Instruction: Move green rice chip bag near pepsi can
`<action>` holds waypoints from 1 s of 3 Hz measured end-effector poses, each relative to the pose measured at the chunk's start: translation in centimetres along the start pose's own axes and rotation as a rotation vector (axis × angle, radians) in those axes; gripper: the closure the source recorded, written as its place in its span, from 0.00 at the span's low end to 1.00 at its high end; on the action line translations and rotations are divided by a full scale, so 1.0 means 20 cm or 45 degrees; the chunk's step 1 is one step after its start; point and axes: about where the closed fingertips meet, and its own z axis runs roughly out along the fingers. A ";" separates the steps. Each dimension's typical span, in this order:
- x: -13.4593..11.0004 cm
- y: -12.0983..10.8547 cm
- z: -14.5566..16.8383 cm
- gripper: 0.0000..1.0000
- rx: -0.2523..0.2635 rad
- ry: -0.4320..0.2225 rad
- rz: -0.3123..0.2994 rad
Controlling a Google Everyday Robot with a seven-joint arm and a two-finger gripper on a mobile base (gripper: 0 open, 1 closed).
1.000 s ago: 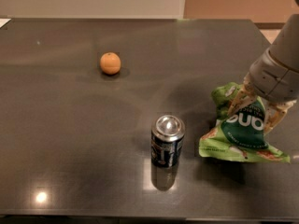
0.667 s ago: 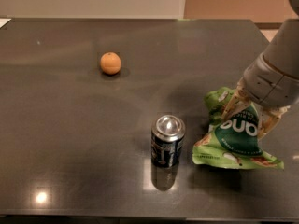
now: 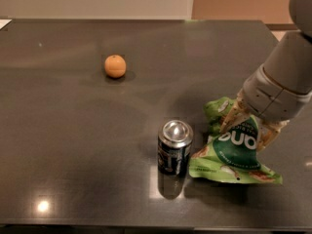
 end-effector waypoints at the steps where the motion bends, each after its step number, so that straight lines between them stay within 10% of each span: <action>1: -0.02 -0.03 0.02 0.36 0.014 -0.009 0.000; 3: -0.04 -0.04 0.02 0.00 0.023 -0.012 -0.009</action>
Offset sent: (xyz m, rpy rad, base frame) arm -0.0110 0.0116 -0.0016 0.0221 0.0183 0.0159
